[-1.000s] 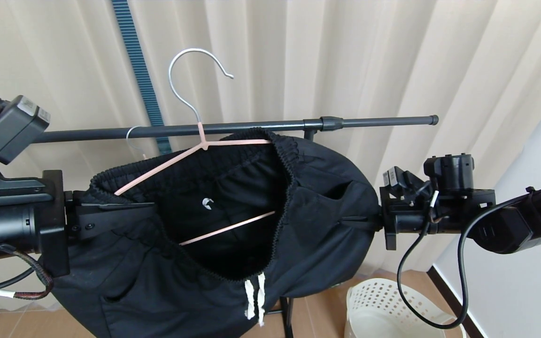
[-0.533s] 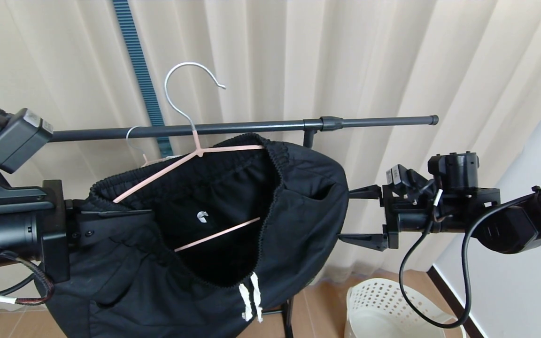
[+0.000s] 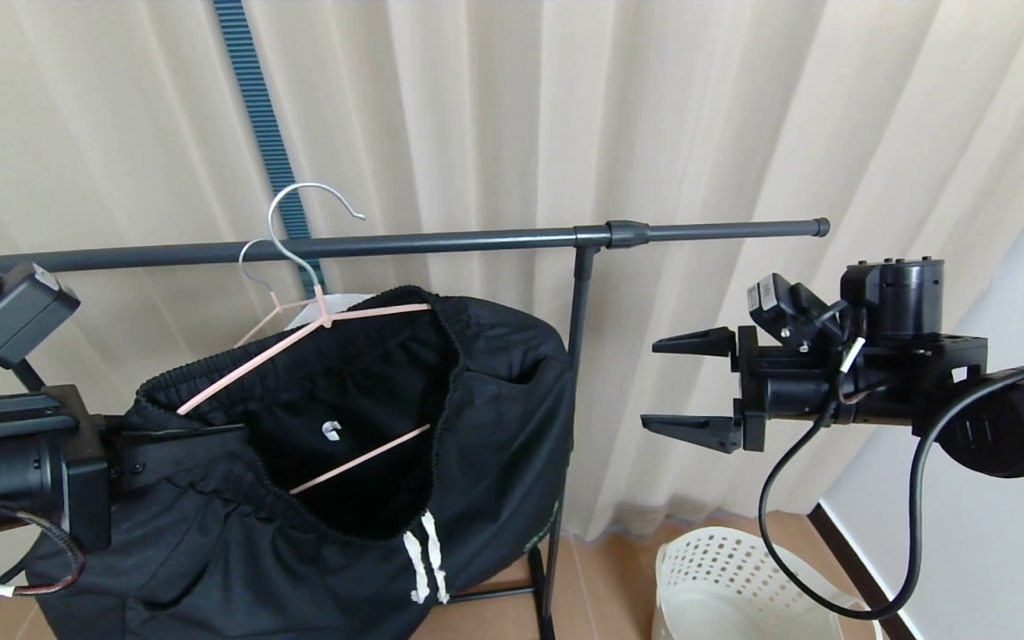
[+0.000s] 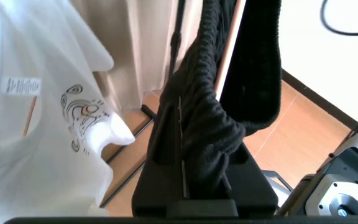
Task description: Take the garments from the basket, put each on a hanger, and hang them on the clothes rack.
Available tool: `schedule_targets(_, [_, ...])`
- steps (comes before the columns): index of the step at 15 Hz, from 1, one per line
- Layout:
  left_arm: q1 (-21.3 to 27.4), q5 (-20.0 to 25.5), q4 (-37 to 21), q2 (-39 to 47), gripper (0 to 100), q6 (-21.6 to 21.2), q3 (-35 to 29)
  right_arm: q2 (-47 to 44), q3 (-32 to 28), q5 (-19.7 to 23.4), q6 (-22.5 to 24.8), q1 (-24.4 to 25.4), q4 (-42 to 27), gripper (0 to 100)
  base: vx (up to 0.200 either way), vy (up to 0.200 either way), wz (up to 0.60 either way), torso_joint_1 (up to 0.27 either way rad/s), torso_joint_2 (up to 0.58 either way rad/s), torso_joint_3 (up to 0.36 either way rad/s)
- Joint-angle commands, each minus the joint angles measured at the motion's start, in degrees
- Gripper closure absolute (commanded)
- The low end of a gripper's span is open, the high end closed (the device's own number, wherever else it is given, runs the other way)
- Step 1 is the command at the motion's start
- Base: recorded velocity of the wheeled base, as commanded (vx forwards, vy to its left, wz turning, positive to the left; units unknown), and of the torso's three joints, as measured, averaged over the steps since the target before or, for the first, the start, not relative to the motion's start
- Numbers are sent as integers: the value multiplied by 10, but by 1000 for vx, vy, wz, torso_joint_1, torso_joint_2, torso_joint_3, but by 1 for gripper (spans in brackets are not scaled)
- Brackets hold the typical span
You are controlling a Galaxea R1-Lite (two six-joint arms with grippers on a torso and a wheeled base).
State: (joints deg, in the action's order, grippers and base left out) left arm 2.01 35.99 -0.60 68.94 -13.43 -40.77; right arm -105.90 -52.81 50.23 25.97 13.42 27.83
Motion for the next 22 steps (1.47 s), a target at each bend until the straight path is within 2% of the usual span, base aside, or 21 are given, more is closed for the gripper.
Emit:
schedule_targets(1, [-3,0,0,4,100,10,3,30,0,-21,-30,22,1,0,0,0,0,0,0,0])
schedule_targets(4, [-1,-7,1,20,100,18,-1,51,-2,-57,-74,39,2,0,0,0,0,0,0,0])
schedule_targets(7, [21,-65,0,37,100,46,-15,68,-2,-90,-101,57,3,0,0,0,0,0,0,0])
schedule_targets(8, [38,-94,0,50,100,75,-24,75,0,-93,-101,59,3,0,0,0,0,0,0,0])
schedule_targets(9, [38,-94,0,50,100,75,-24,75,0,-93,-101,59,3,0,0,0,0,0,0,0])
schedule_targets(10, [65,-138,0,73,100,109,-38,76,-1,-99,-101,60,3,0,0,0,0,0,0,0])
schedule_targets(13, [99,-181,0,100,100,139,-54,75,-1,-101,-101,60,3,0,0,0,0,0,0,0])
schedule_targets(16, [127,-230,1,142,100,188,-81,75,-4,-101,-101,60,3,0,0,0,0,0,0,0])
schedule_targets(19, [142,-260,0,187,100,246,-128,74,-5,-101,-101,60,3,0,0,0,0,0,0,0])
schedule_targets(22, [142,-273,1,223,100,267,-159,71,-5,-101,-101,60,3,0,0,0,0,0,0,0])
